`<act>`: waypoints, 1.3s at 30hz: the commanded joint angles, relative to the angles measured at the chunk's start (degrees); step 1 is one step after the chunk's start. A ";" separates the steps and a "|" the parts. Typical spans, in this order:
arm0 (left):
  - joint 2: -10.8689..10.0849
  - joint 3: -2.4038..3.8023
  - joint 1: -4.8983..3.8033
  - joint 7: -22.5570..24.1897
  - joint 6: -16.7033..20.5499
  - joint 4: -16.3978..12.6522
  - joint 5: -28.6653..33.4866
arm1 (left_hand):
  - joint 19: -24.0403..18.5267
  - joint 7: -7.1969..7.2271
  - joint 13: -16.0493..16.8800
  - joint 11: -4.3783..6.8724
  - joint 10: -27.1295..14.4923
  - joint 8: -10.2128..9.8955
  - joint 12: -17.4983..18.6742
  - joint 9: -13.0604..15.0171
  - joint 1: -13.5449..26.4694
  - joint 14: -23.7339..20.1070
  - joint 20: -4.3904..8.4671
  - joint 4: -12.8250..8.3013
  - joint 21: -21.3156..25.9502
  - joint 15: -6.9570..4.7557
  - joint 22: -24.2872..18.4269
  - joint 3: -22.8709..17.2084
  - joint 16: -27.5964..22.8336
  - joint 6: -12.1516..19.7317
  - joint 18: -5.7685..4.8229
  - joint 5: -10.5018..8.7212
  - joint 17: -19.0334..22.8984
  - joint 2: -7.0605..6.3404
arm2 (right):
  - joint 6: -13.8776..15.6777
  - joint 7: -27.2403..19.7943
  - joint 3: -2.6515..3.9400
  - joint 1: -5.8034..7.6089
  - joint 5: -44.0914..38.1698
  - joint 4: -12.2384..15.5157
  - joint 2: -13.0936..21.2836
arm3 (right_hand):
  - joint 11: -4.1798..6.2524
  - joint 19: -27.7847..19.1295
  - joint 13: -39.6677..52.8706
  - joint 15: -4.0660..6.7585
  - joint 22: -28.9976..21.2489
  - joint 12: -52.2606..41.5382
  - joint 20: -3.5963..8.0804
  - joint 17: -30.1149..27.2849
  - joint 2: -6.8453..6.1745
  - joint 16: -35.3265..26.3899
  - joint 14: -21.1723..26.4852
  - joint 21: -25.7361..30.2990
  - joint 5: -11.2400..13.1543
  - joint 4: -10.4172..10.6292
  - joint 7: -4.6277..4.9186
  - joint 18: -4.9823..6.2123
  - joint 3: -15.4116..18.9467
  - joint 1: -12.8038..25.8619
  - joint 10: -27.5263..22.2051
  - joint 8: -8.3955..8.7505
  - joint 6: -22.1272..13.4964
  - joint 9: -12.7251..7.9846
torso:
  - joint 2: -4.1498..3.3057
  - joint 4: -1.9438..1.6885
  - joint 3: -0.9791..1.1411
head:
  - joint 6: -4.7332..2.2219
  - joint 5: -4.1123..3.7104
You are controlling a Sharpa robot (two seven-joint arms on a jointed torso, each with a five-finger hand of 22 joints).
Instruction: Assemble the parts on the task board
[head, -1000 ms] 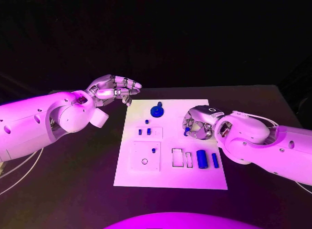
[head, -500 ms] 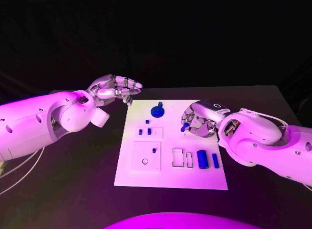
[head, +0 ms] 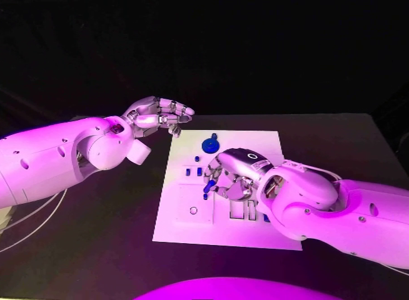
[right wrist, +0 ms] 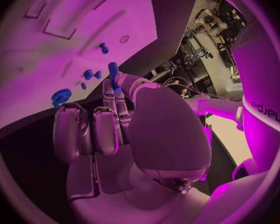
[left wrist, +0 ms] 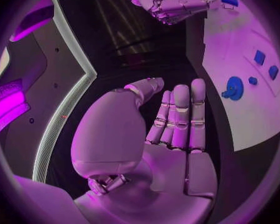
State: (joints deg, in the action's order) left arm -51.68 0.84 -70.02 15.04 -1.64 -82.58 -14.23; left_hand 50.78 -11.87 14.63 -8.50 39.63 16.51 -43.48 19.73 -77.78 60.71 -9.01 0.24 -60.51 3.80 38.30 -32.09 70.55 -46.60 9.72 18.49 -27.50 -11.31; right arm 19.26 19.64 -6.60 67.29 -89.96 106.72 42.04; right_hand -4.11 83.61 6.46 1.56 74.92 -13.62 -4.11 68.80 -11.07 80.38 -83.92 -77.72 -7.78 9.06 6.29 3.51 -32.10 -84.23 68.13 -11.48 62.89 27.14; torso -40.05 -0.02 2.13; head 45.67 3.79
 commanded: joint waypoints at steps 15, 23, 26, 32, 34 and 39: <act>0.35 -0.07 -0.02 0.17 -1.33 -0.11 0.14 | -0.01 -0.28 -0.07 -0.09 -0.34 0.32 0.16 0.02 0.29 -0.17 -0.40 -0.11 0.34 0.26 -0.09 0.40 0.27 0.49 0.91 -0.06 0.10 0.23 | -1.07 -3.02 -0.79 -4.43 0.06 -4.52 -6.35 | 1.47 0.22 0.04 0.20 3.44 0.48 -0.02 -0.15 0.59 -0.18 -2.21 0.15 -0.38 -0.55 0.16 -0.41 -0.09 -0.02 1.90 -0.17 -0.11 2.02 | -0.14 -0.03 -0.05 | 0.69 1.98; 0.31 -0.07 -0.02 0.11 -1.40 -0.17 0.13 | -0.01 -0.28 -0.07 -0.09 -0.34 0.32 0.16 0.02 0.29 -0.17 -0.40 -0.11 0.34 0.26 -0.09 0.40 0.27 0.49 0.91 -0.06 0.10 0.23 | -1.76 -2.14 -1.09 -5.04 -1.32 -5.99 -7.14 | 1.44 0.22 0.05 0.18 3.45 0.56 -0.04 -0.03 0.58 -0.13 -2.23 0.15 -0.41 -0.63 0.18 -0.41 -0.14 0.03 1.85 -0.17 -0.17 2.06 | -0.12 -0.03 0.05 | 1.11 2.18; 0.30 -0.07 -0.02 0.08 -1.41 -0.17 0.11 | -0.01 -0.28 -0.07 -0.09 -0.34 0.32 0.16 0.02 0.29 -0.17 -0.40 -0.11 0.34 0.26 -0.09 0.40 0.27 0.49 0.91 -0.06 0.10 0.23 | -1.88 -1.56 -1.14 -5.15 -1.88 -6.29 -7.33 | 1.44 0.23 0.06 0.18 3.48 0.58 -0.04 -0.08 0.59 -0.15 -2.22 0.12 -0.45 -0.67 0.19 -0.42 -0.17 0.03 1.84 -0.18 -0.19 2.07 | -0.11 -0.01 0.04 | 1.17 2.20; 0.27 -0.07 -0.02 0.01 -1.48 -0.19 0.08 | -0.01 -0.28 -0.12 -0.09 -0.35 0.39 0.13 0.03 0.32 -0.19 -0.41 -0.11 0.36 0.27 -0.11 0.44 0.31 0.49 0.91 -0.07 0.12 0.23 | -2.32 -0.38 -1.23 -5.25 -2.87 -6.82 -7.78 | 1.39 0.21 0.14 0.13 3.49 0.74 -0.08 -0.05 0.59 -0.11 -2.23 0.15 -1.00 -0.93 0.25 -0.40 -0.36 0.22 1.85 -0.23 -0.33 2.22 | -0.09 -0.05 0.00 | 1.28 2.14; 0.24 -0.07 -0.02 -0.02 -1.50 -0.20 0.07 | -0.01 -0.28 -0.12 -0.09 -0.35 0.39 0.13 0.03 0.32 -0.19 -0.41 -0.11 0.36 0.27 -0.11 0.44 0.31 0.49 0.91 -0.07 0.12 0.23 | -2.75 0.01 -1.25 -5.28 -3.44 -6.91 -7.87 | 1.37 0.23 0.17 0.11 3.54 0.80 -0.10 -0.06 0.50 -0.11 -2.23 0.11 -1.15 -1.05 0.27 -0.41 -0.37 0.31 1.85 -0.25 -0.37 2.28 | -0.09 -0.07 0.01 | 1.30 2.14; 0.14 -0.07 -0.02 -0.06 -1.49 -0.22 0.04 | -0.01 -0.28 -0.12 -0.09 -0.35 0.39 0.13 0.03 0.32 -0.19 -0.41 -0.11 0.36 0.27 -0.11 0.44 0.31 0.49 0.91 -0.07 0.12 0.23 | -4.23 1.31 -1.31 -5.32 -4.77 -7.04 -8.03 | 1.36 0.22 0.19 0.11 3.54 0.82 -0.10 -0.09 0.45 -0.12 -2.23 0.12 -1.17 -1.08 0.28 -0.41 -0.36 0.38 1.85 -0.26 -0.37 2.30 | -0.07 -0.06 -0.04 | 1.38 2.07</act>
State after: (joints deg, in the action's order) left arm -51.55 0.73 -70.02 14.77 -2.19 -82.62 -14.22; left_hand 50.78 -11.87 14.56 -8.50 39.63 16.51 -43.48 19.73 -77.71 60.71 -9.01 0.09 -60.51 3.80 38.25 -31.93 70.55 -46.60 9.72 18.49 -27.46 -11.24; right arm 17.39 19.31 -7.82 62.08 -92.37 99.81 34.08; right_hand -4.04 83.61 6.76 1.55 74.95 -12.84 -4.11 68.72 -11.07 80.37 -83.92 -77.71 -8.77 8.21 6.44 3.51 -32.49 -84.23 68.22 -11.54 62.29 29.13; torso -40.14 -0.07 2.13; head 47.03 5.87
